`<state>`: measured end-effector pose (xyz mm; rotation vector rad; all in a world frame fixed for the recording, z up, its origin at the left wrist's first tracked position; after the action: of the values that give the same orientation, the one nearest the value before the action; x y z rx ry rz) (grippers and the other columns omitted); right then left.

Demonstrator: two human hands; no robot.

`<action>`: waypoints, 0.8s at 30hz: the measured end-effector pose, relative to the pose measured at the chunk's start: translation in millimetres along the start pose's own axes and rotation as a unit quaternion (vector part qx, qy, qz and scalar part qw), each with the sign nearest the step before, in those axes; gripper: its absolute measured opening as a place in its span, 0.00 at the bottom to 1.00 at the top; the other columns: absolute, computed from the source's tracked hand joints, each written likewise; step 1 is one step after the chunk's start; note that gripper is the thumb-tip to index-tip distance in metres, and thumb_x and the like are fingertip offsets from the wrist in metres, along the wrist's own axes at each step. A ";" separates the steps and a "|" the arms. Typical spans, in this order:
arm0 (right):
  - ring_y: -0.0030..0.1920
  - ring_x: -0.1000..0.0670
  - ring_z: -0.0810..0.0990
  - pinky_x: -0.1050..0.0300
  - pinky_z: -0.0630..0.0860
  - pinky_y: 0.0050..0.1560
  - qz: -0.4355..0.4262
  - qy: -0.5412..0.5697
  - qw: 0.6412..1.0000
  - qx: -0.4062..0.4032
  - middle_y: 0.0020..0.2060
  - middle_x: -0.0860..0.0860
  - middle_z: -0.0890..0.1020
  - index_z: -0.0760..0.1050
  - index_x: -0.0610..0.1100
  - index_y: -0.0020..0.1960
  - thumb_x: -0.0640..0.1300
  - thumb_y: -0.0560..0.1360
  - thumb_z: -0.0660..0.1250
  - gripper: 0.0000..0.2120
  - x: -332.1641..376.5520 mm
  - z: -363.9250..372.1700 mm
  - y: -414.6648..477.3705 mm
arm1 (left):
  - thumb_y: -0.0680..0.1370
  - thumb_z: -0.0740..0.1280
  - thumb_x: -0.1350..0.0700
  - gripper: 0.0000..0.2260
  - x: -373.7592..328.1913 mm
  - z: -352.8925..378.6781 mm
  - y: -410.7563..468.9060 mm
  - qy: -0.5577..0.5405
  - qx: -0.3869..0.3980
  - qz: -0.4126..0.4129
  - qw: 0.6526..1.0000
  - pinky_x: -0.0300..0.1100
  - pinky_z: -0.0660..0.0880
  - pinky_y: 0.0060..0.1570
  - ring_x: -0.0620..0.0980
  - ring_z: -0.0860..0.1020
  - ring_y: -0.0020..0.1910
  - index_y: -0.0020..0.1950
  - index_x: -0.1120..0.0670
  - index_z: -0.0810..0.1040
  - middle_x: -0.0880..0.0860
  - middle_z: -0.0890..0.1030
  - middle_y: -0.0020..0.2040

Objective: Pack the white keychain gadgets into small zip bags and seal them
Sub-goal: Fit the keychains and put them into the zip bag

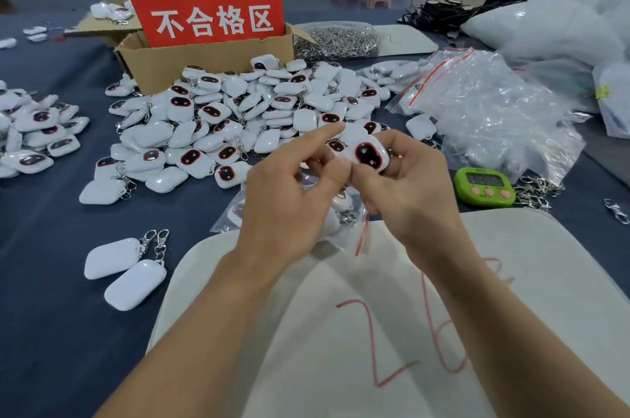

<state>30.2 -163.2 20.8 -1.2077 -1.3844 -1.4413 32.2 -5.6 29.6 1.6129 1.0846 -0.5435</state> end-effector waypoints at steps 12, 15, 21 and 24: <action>0.29 0.50 0.66 0.61 0.61 0.30 0.086 0.114 0.989 0.028 0.30 0.43 0.71 0.76 0.26 0.44 0.46 0.71 0.73 0.20 -7.7 -2.1 3.5 | 0.75 0.73 0.55 0.16 2.1 8.3 -2.0 -0.082 0.035 -0.087 0.992 0.44 0.79 0.46 0.52 0.82 0.41 0.60 0.38 0.82 0.46 0.84 0.37; 0.29 0.49 0.64 0.64 0.63 0.27 0.074 0.091 0.993 0.023 0.28 0.44 0.68 0.77 0.27 0.44 0.46 0.72 0.72 0.19 -8.6 -1.4 4.5 | 0.74 0.73 0.55 0.17 7.6 11.2 -3.3 -0.103 0.042 -0.112 0.987 0.49 0.78 0.39 0.55 0.79 0.36 0.61 0.41 0.85 0.52 0.84 0.36; 0.31 0.45 0.61 0.55 0.61 0.27 0.056 0.040 0.998 0.007 0.29 0.42 0.66 0.81 0.34 0.40 0.45 0.73 0.70 0.13 -5.9 -1.6 2.0 | 0.72 0.73 0.51 0.14 13.1 10.4 -1.5 -0.149 0.041 -0.130 0.979 0.42 0.79 0.41 0.47 0.79 0.34 0.55 0.38 0.87 0.56 0.84 0.36; 0.33 0.43 0.61 0.40 0.60 0.29 0.047 0.022 0.998 0.020 0.30 0.41 0.68 0.80 0.31 0.43 0.45 0.73 0.67 0.15 -6.7 1.0 3.1 | 0.74 0.72 0.48 0.08 12.9 8.6 -0.7 -0.155 0.030 -0.127 0.979 0.53 0.82 0.45 0.53 0.84 0.37 0.49 0.37 0.87 0.51 0.86 0.39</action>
<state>34.9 -163.0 15.1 -1.1917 -1.3036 -1.3607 39.4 -8.8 16.1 1.3909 1.0492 -0.9709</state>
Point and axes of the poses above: each hand's wrist, its own y-axis towards the middle knuckle, its own z-axis out of the palm, x = y × z, the point moved 6 cm from there along y, towards the middle knuckle
